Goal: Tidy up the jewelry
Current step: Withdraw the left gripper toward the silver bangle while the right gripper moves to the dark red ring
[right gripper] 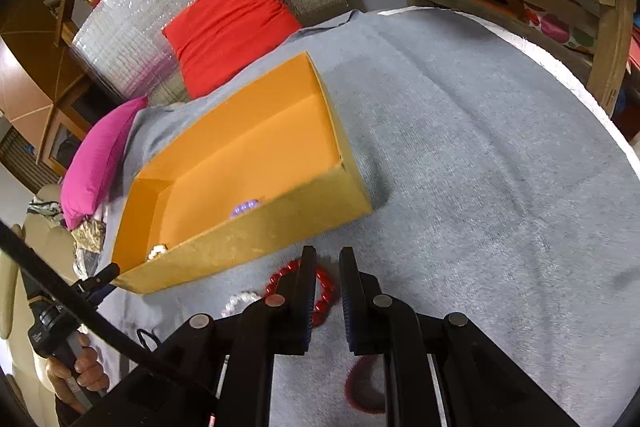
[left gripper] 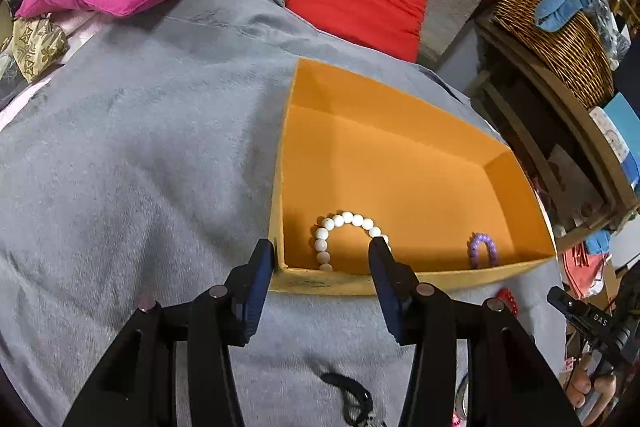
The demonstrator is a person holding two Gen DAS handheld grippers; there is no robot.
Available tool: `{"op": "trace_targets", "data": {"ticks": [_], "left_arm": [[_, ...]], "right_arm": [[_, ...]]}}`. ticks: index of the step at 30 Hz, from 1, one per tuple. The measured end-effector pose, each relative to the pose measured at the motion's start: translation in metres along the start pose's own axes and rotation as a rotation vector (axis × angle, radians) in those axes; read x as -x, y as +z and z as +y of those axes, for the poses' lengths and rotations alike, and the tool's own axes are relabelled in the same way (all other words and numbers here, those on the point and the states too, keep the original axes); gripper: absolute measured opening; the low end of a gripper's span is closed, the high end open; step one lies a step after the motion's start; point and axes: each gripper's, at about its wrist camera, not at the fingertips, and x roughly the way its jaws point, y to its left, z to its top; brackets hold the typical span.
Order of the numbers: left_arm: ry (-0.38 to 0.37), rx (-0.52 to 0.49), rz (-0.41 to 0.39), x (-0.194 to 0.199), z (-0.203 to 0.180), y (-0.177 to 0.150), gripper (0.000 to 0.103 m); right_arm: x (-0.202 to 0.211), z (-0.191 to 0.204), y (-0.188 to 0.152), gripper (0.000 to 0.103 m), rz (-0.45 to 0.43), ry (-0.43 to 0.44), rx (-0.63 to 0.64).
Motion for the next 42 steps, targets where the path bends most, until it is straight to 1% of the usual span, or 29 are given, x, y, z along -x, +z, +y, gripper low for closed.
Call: {"op": "trace_targets", "data": {"ticks": [2, 3, 6, 7, 8, 11, 14, 16, 20, 23, 25, 28, 30, 33, 36, 38, 40, 42], "left_arm": [[0.008, -0.025, -0.003, 0.004, -0.005, -0.005, 0.050], [0.019, -0.037, -0.010, 0.007, -0.006, -0.008, 0.052], [0.086, -0.044, -0.037, 0.013, -0.005, -0.005, 0.052], [0.104, -0.042, -0.053, 0.018, -0.003, -0.005, 0.052], [0.112, -0.041, -0.071, 0.025, -0.001, -0.007, 0.052], [0.115, -0.058, -0.101, 0.044, -0.001, -0.013, 0.052], [0.129, -0.121, -0.113, 0.060, -0.007, -0.029, 0.052], [0.126, -0.147, -0.107, 0.068, -0.009, -0.044, 0.052], [0.098, -0.144, -0.082, 0.081, -0.008, -0.078, 0.052], [0.086, -0.159, -0.077, 0.086, -0.015, -0.100, 0.052], [0.078, -0.189, -0.076, 0.085, -0.026, -0.111, 0.052], [0.054, -0.279, -0.051, 0.071, -0.050, -0.122, 0.052], [0.027, -0.320, -0.036, 0.064, -0.063, -0.126, 0.052], [-0.043, -0.359, 0.007, 0.049, -0.077, -0.126, 0.052], [-0.105, -0.360, 0.086, 0.029, -0.087, -0.125, 0.052], [-0.128, -0.352, 0.110, 0.022, -0.091, -0.124, 0.051], [-0.152, -0.350, 0.125, 0.016, -0.095, -0.123, 0.049], [-0.165, -0.355, 0.141, 0.009, -0.098, -0.121, 0.044]], "right_arm": [[-0.001, -0.001, -0.002, 0.013, 0.020, -0.003, 0.014], [-0.001, -0.003, -0.004, 0.013, 0.030, -0.006, 0.020], [-0.003, -0.006, -0.008, 0.013, 0.069, -0.024, 0.041], [-0.004, -0.007, -0.010, 0.015, 0.078, -0.029, 0.043], [-0.004, -0.010, -0.012, 0.021, 0.094, -0.042, 0.049], [-0.003, -0.019, -0.018, 0.030, 0.122, -0.086, 0.058], [0.000, -0.028, -0.025, 0.031, 0.144, -0.108, 0.053], [0.005, -0.033, -0.031, 0.031, 0.151, -0.113, 0.046], [0.023, -0.042, -0.043, 0.031, 0.138, -0.106, 0.011], [0.039, -0.046, -0.052, 0.031, 0.114, -0.088, -0.014], [0.045, -0.044, -0.055, 0.031, 0.100, -0.081, -0.029], [0.044, -0.044, -0.057, 0.033, 0.103, -0.083, -0.048], [0.038, -0.039, -0.055, 0.033, 0.114, -0.096, -0.045], [0.026, -0.037, -0.053, 0.033, 0.129, -0.106, -0.040], [0.016, -0.037, -0.050, 0.033, 0.142, -0.148, -0.024], [0.010, -0.037, -0.049, 0.033, 0.151, -0.183, -0.018], [0.006, -0.039, -0.048, 0.033, 0.150, -0.200, -0.023], [0.002, -0.036, -0.047, 0.033, 0.148, -0.205, -0.007]]}}
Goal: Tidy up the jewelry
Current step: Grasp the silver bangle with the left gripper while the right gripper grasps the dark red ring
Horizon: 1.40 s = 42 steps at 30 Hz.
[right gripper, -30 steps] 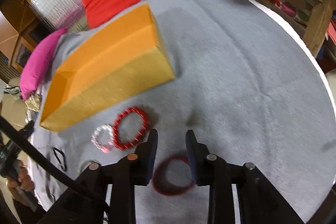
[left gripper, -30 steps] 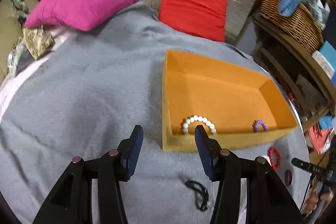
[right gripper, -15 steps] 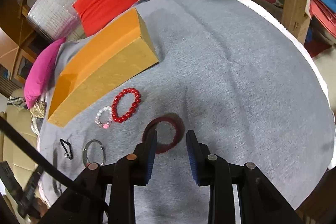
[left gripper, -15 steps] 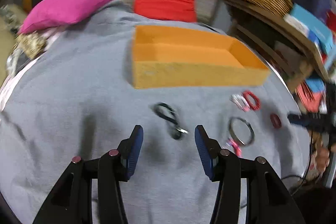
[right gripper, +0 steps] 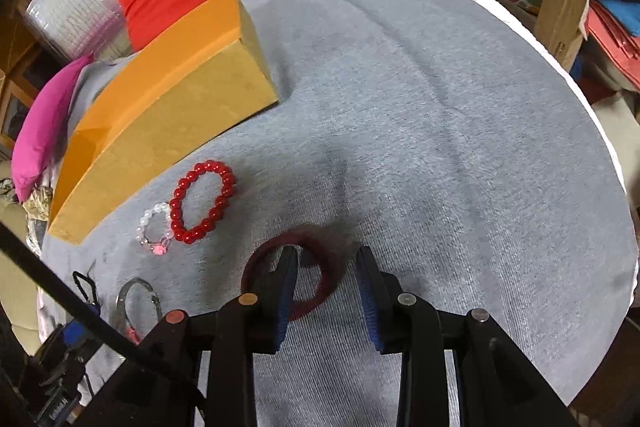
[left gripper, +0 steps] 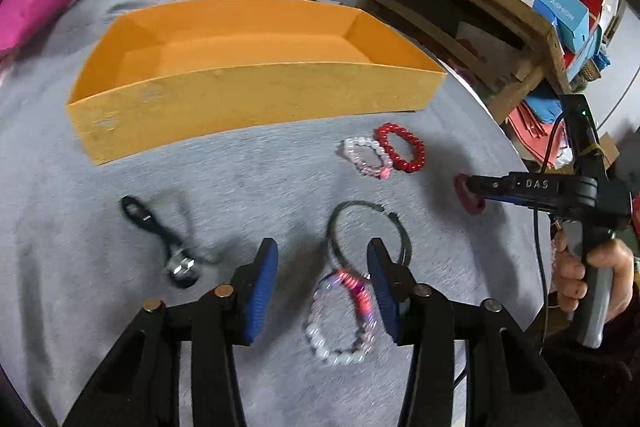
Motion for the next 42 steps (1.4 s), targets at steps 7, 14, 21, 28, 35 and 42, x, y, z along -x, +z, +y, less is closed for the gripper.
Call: {"op": "trace_targets", "data": {"ticks": [7, 14, 21, 28, 35, 42], "left_arm": [[-0.030, -0.028, 0.070, -0.024, -0.011, 0.006, 0.036], [0.016, -0.052, 0.064, -0.027, -0.010, 0.007, 0.008], [0.017, -0.076, 0.014, -0.012, -0.014, 0.007, 0.006], [-0.010, -0.086, -0.053, 0.012, -0.010, 0.005, 0.006], [0.033, -0.047, -0.099, 0.025, 0.005, 0.009, 0.006], [0.094, 0.025, -0.104, 0.018, 0.015, 0.015, 0.006]], "right_arm": [[0.002, 0.027, -0.009, 0.014, -0.031, -0.028, 0.104], [0.014, 0.044, -0.009, 0.011, -0.070, 0.015, 0.124], [0.017, 0.056, -0.008, 0.011, -0.085, 0.075, 0.114], [0.018, 0.049, -0.003, 0.011, -0.090, 0.135, 0.087], [0.017, 0.041, -0.003, 0.013, -0.060, 0.111, 0.077], [0.007, 0.047, -0.006, 0.068, -0.029, 0.078, 0.116]]}}
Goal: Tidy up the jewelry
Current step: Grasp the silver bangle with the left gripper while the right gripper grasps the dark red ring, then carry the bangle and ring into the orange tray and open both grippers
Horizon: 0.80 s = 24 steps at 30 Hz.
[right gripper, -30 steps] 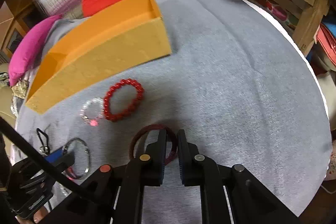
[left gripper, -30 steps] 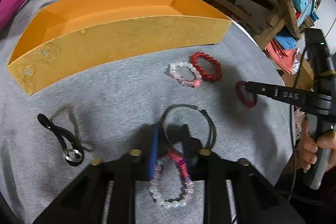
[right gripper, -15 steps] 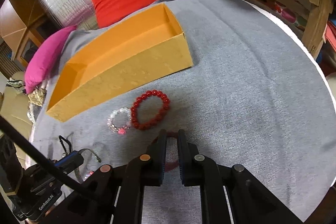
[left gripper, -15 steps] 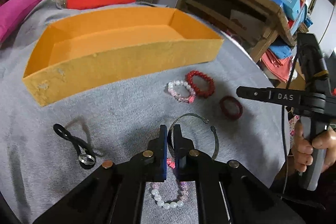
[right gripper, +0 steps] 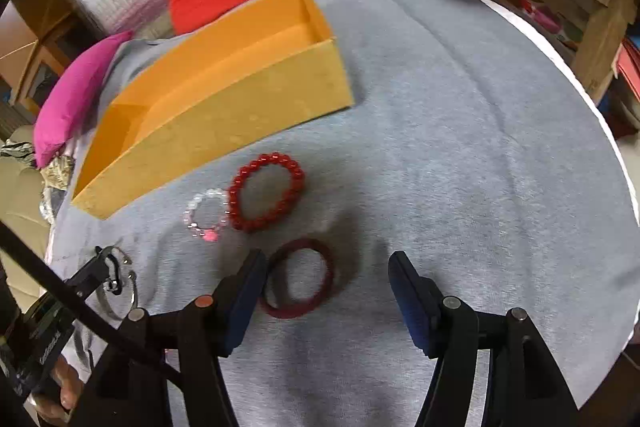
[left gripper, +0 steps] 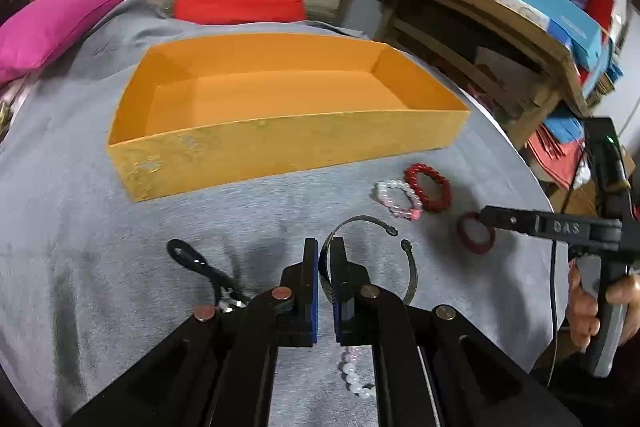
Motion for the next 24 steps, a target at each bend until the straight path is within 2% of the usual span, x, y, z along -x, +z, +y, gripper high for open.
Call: {"op": "trace_targets", "data": {"ticks": [4, 6, 7, 8, 9, 11, 15, 21, 24], "left_arm": [[0.030, 0.011, -0.011, 0.001, 0.003, 0.000, 0.006], [0.034, 0.013, -0.012, 0.002, 0.004, -0.001, 0.006], [0.035, 0.014, -0.013, 0.003, 0.004, -0.001, 0.006], [0.038, 0.015, -0.015, 0.003, 0.004, -0.002, 0.006], [0.040, 0.016, -0.016, 0.004, 0.005, -0.002, 0.006], [0.040, 0.022, -0.018, 0.005, 0.007, -0.002, 0.006], [0.049, 0.025, -0.027, 0.009, 0.009, -0.003, 0.006], [0.035, 0.020, -0.059, 0.019, 0.007, 0.000, 0.006], [0.029, 0.010, -0.115, 0.034, 0.003, 0.008, 0.006]], "right_arm": [[-0.009, 0.013, -0.004, 0.068, 0.008, -0.023, 0.046], [-0.017, 0.019, -0.006, 0.063, 0.026, -0.043, 0.069], [-0.019, 0.022, -0.008, 0.058, 0.013, -0.069, 0.088], [-0.020, 0.026, -0.010, 0.044, -0.008, -0.104, 0.120], [-0.020, 0.030, -0.011, 0.037, -0.016, -0.121, 0.153], [-0.019, 0.032, -0.013, 0.011, -0.020, -0.103, 0.166], [-0.012, 0.035, -0.015, 0.007, -0.047, -0.098, 0.182], [0.017, 0.027, -0.006, 0.007, -0.134, 0.016, 0.113], [0.034, 0.029, 0.001, 0.007, -0.207, 0.083, 0.098]]}}
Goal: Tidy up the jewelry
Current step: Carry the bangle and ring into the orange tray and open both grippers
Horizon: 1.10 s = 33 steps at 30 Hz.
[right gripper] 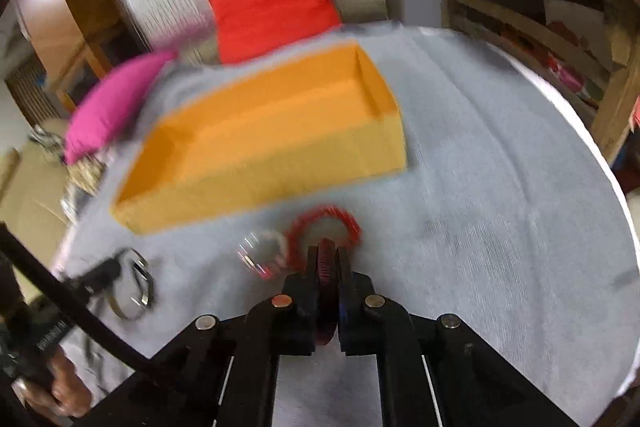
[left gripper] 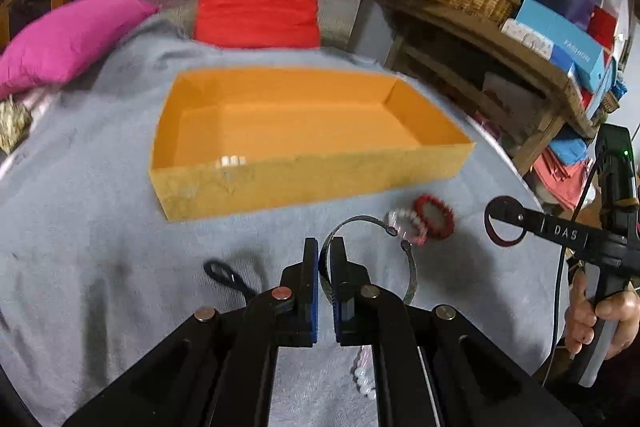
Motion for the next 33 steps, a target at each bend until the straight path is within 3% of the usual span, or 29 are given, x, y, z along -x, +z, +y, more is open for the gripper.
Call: {"op": "trace_targets", "data": {"ticks": [5, 9, 13, 20, 30, 31, 32, 33], "left_arm": [[0.016, 0.016, -0.076, 0.014, -0.002, 0.034, 0.006], [0.123, 0.008, -0.087, 0.001, -0.001, 0.078, 0.006], [0.155, 0.056, -0.104, -0.024, 0.015, 0.104, 0.006], [0.191, 0.109, -0.018, -0.081, 0.034, 0.119, 0.006], [0.231, 0.066, 0.040, -0.110, 0.021, 0.114, 0.007], [0.228, 0.057, 0.040, -0.110, 0.018, 0.114, 0.008], [0.225, 0.051, 0.037, -0.110, 0.016, 0.114, 0.011], [0.223, 0.044, 0.031, -0.108, 0.014, 0.113, 0.019]], "right_arm": [[0.006, 0.017, 0.033, 0.007, -0.143, 0.109, -0.042], [-0.011, 0.037, 0.061, 0.007, -0.178, 0.145, -0.045], [-0.037, 0.047, 0.086, 0.007, -0.188, 0.135, -0.057], [-0.080, 0.028, 0.118, 0.007, -0.143, 0.080, -0.121], [-0.101, 0.016, 0.126, 0.011, -0.106, 0.054, -0.201], [-0.102, 0.015, 0.127, 0.021, -0.105, 0.052, -0.210], [-0.102, 0.015, 0.127, 0.040, -0.107, 0.049, -0.218], [-0.101, 0.015, 0.126, 0.052, -0.116, 0.046, -0.221]]}}
